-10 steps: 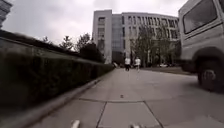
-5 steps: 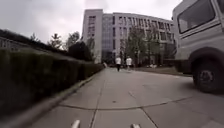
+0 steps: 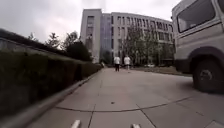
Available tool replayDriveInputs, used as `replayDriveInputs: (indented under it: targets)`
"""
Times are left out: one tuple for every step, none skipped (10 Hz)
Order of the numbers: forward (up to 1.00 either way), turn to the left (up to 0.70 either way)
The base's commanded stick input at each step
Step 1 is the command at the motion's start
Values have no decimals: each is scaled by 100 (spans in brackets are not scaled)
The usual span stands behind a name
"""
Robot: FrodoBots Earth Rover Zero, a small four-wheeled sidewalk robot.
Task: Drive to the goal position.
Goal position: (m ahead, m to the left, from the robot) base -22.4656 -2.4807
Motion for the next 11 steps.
replayDriveInputs:
  targets:
    - [0,-69]
    - [0,-70]
    - [0,-70]
    - [0,-70]
    - [0,-70]
    - [0,-70]
    - [0,-70]
    - [0,-70]
    - [0,-70]
    - [0,-70]
    - [0,-70]
